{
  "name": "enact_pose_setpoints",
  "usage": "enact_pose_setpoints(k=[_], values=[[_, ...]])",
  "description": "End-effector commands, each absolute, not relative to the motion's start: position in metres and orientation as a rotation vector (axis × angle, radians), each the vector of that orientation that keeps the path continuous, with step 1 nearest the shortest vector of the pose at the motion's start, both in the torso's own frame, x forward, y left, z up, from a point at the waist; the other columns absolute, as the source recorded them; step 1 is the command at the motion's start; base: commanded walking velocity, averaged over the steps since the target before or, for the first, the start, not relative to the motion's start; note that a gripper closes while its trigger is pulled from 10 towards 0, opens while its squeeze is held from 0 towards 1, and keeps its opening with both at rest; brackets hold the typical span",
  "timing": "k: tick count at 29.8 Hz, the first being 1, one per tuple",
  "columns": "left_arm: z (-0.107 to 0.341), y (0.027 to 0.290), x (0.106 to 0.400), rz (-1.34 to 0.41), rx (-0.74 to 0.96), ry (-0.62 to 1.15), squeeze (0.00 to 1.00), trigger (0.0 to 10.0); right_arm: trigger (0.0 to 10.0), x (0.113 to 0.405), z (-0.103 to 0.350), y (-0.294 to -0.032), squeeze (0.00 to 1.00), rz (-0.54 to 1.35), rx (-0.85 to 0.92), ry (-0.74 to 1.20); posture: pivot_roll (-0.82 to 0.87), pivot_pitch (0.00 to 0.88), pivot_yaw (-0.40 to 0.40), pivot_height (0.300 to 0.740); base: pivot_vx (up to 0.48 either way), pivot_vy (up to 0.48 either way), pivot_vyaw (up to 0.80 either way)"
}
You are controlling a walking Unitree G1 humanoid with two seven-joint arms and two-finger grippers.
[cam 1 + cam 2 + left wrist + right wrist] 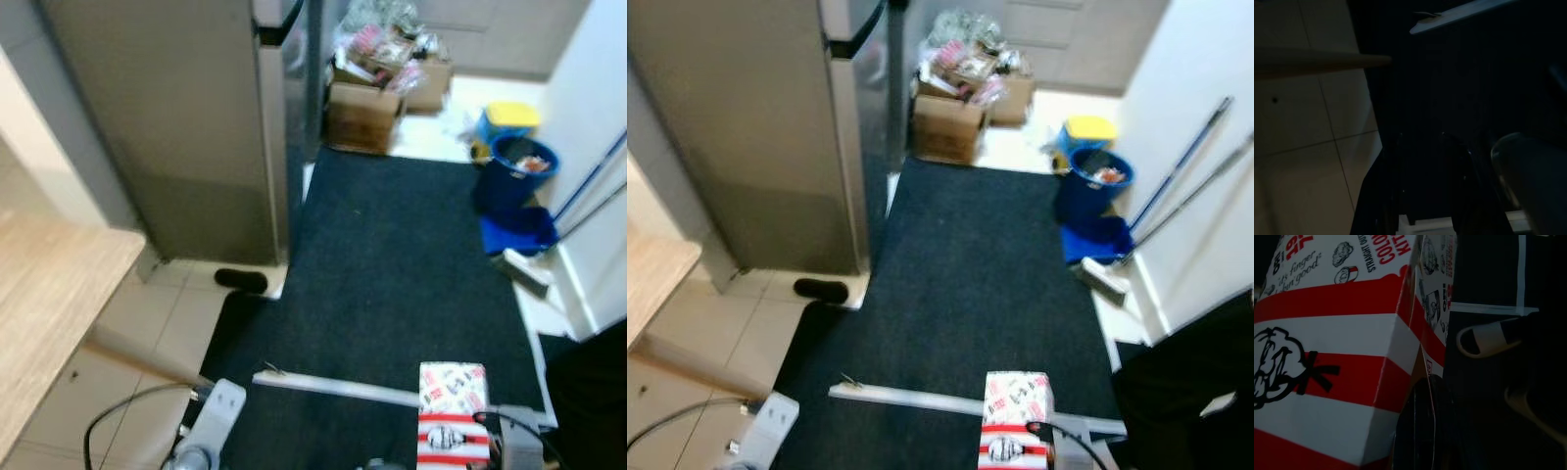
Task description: Restocking fridge
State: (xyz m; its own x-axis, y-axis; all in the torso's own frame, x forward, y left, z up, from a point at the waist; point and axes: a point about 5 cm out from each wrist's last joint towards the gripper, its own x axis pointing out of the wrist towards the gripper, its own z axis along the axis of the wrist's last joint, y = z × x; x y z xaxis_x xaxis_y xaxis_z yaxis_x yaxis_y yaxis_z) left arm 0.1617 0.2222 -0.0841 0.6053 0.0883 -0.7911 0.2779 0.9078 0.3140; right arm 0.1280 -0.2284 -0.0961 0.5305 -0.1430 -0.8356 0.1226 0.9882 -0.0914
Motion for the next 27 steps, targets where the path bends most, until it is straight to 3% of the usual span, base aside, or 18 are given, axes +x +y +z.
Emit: enact_pose_setpoints(k=[1, 16, 18, 23, 24, 27], values=[[-0.087, 0.222, 0.157, -0.123, 0.438, 0.946, 0.0, 10.0, 10.0, 0.124, -0.097, -0.229, 0.0, -0.161, -0.017, 1.012, -0.04, 0.071, -0.022, 0.74, 0.0, 0.0, -0.74], [-0.085, 0.221, 0.16, -0.116, 0.433, 0.927, 0.0, 10.0, 10.0, 0.135, -0.093, -0.228, 0.0, -0.155, -0.019, 0.964, -0.04, 0.071, -0.022, 0.74, 0.0, 0.0, -0.74], [-0.075, 0.219, 0.18, -0.084, 0.404, 0.838, 0.0, 10.0, 10.0, 0.16, -0.083, -0.226, 0.0, -0.141, -0.018, 0.862, -0.04, 0.068, -0.021, 0.74, 0.0, 0.0, -0.26], [-0.055, 0.221, 0.212, -0.004, 0.334, 0.692, 0.0, 10.0, 10.0, 0.188, -0.068, -0.223, 0.0, -0.108, -0.03, 0.743, -0.04, 0.066, -0.021, 0.74, 0.0, 0.0, 0.0], [-0.033, 0.223, 0.24, 0.058, 0.257, 0.561, 0.0, 10.0, 10.0, 0.21, -0.054, -0.218, 0.0, -0.088, -0.012, 0.645, -0.03, 0.062, -0.022, 0.74, 0.0, 0.0, 0.0], [-0.007, 0.225, 0.265, 0.102, 0.172, 0.423, 0.0, 10.0, 10.0, 0.237, -0.036, -0.21, 0.0, -0.056, 0.01, 0.53, -0.03, 0.06, -0.021, 0.74, 0.0, 0.0, 0.0]])
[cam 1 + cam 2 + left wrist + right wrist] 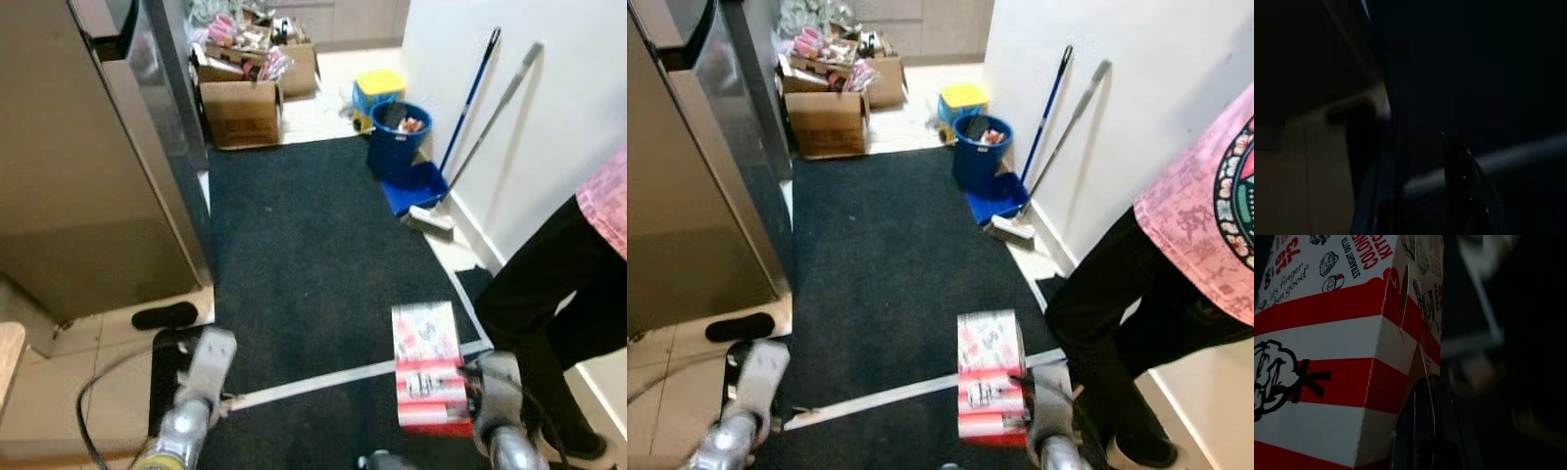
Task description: Restocking fridge
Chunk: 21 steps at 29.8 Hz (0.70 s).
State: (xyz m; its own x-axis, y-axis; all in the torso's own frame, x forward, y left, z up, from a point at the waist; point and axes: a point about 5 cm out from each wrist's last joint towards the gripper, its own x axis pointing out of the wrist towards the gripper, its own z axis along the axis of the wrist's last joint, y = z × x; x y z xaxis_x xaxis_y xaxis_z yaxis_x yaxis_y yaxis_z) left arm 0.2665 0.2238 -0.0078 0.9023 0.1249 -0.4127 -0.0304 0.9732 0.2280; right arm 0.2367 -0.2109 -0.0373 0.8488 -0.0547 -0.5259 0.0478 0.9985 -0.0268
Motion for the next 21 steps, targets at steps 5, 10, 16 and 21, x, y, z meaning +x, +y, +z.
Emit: enact_pose_setpoints(k=[5, 10, 16, 21], values=[[0.024, 0.224, 0.286, 0.131, 0.153, 0.265, 0.0, 10.0, 10.0, 0.268, -0.009, -0.193, 0.0, 0.006, 0.05, 0.373, -0.03, 0.056, -0.019, 0.74, 0.0, 0.0, 0.0], [0.057, 0.224, 0.303, 0.18, 0.144, 0.106, 0.0, 10.0, 10.0, 0.292, 0.022, -0.172, 0.0, 0.084, 0.107, 0.214, -0.03, 0.054, -0.022, 0.74, 0.0, 0.0, 0.0], [0.09, 0.211, 0.317, 0.17, 0.1, -0.025, 0.0, 10.0, 10.0, 0.302, 0.044, -0.154, 0.0, 0.16, 0.164, 0.107, -0.04, 0.052, -0.03, 0.74, 0.0, 0.0, 0.0], [0.111, 0.201, 0.324, 0.136, 0.097, -0.112, 0.0, 10.0, 10.0, 0.301, 0.047, -0.152, 0.0, 0.172, 0.174, 0.085, -0.04, 0.055, -0.031, 0.74, 0.0, 0.0, 0.0]])
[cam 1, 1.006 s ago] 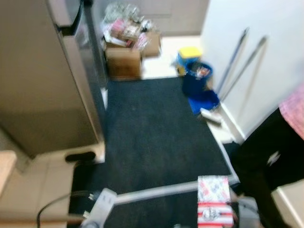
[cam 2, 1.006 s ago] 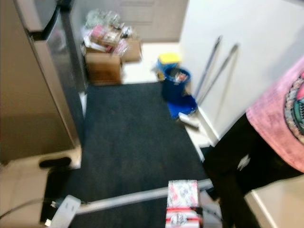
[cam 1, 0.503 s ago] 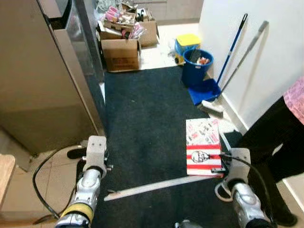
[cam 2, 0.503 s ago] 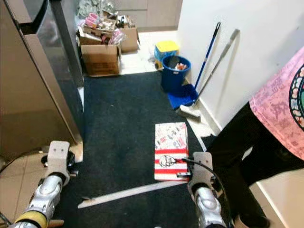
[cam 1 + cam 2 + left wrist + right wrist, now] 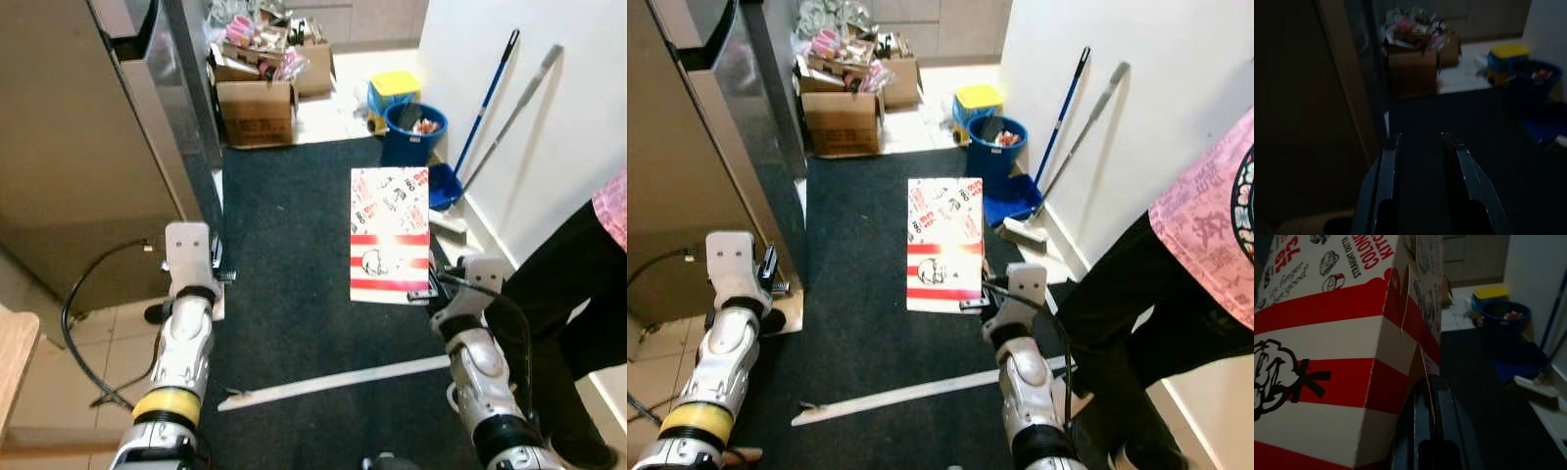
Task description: Restocking fridge
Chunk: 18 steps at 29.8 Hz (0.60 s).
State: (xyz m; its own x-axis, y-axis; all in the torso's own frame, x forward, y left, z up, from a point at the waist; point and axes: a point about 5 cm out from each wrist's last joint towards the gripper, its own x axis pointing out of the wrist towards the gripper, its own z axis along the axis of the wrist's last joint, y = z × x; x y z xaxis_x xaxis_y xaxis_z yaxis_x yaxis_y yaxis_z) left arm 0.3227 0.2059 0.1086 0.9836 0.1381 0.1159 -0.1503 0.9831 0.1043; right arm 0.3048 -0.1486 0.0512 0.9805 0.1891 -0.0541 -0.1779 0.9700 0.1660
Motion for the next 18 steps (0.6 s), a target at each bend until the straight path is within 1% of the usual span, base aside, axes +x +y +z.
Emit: enact_pose_setpoints(k=[1, 8, 13, 15, 18], values=[[0.114, 0.2, 0.325, 0.142, 0.095, -0.121, 0.0, 10.0, 10.0, 0.301, 0.048, -0.152, 0.0, 0.172, 0.18, 0.08, -0.04, 0.055, -0.03, 0.74, 0.0, 0.0, 0.0], [0.134, 0.202, 0.332, 0.187, 0.099, -0.17, 0.0, 10.0, 10.0, 0.299, 0.059, -0.149, 0.0, 0.211, 0.237, 0.043, -0.04, 0.056, -0.025, 0.74, 0.0, 0.0, 0.0], [0.132, 0.211, 0.328, 0.205, 0.093, -0.148, 0.0, 10.0, 10.0, 0.298, 0.061, -0.148, 0.0, 0.211, 0.25, 0.041, -0.04, 0.058, -0.023, 0.74, 0.0, 0.0, 0.0], [0.127, 0.219, 0.321, 0.226, 0.104, -0.125, 0.0, 10.0, 10.0, 0.297, 0.061, -0.149, 0.0, 0.207, 0.253, 0.045, -0.04, 0.06, -0.025, 0.74, 0.0, 0.0, 0.0], [0.124, 0.222, 0.318, 0.243, 0.119, -0.122, 0.0, 10.0, 10.0, 0.296, 0.059, -0.149, 0.0, 0.21, 0.252, 0.057, -0.03, 0.061, -0.029, 0.74, 0.0, 0.0, 0.0]])
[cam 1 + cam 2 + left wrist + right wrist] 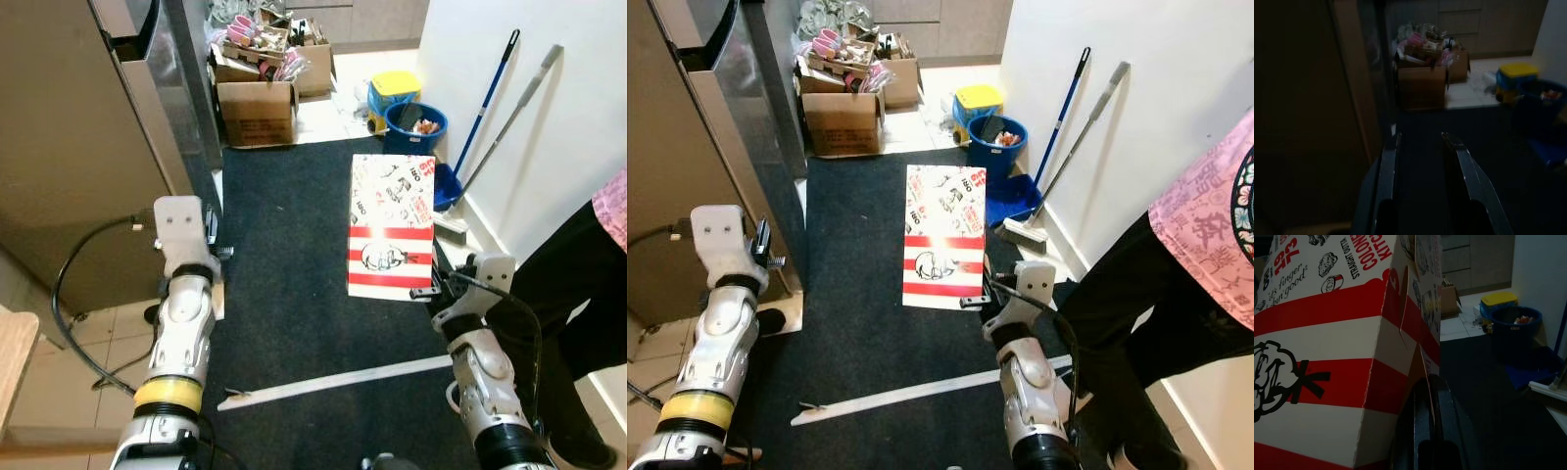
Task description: Restocking fridge
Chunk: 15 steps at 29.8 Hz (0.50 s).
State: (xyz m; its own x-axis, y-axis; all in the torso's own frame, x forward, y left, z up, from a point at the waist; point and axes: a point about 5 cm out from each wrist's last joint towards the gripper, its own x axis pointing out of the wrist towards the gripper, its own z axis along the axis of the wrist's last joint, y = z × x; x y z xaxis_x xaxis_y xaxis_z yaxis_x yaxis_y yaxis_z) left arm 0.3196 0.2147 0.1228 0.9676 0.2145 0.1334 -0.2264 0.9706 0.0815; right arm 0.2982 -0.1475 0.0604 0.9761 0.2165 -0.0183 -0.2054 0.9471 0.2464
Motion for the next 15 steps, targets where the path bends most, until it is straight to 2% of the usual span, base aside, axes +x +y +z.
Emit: enact_pose_setpoints(k=[1, 4, 15], values=[[0.1244, 0.222, 0.3174, 0.244, 0.121, -0.122, 0.0, 10.0, 10.0, 0.2957, 0.059, -0.1489, 0.0, 0.211, 0.252, 0.059, -0.03, 0.061, -0.029, 0.74, 0.0, 0.0, 0.0], [0.1246, 0.2209, 0.3176, 0.245, 0.121, -0.123, 0.0, 10.0, 10.0, 0.2957, 0.0594, -0.1483, 0.0, 0.213, 0.253, 0.063, -0.03, 0.061, -0.027, 0.74, 0.0, 0.0, 0.0], [0.127, 0.2166, 0.3207, 0.232, 0.127, -0.121, 0.0, 10.0, 10.0, 0.2937, 0.059, -0.149, 0.0, 0.207, 0.25, 0.076, -0.04, 0.062, -0.024, 0.74, 0.375, 0.0, 0.0]])
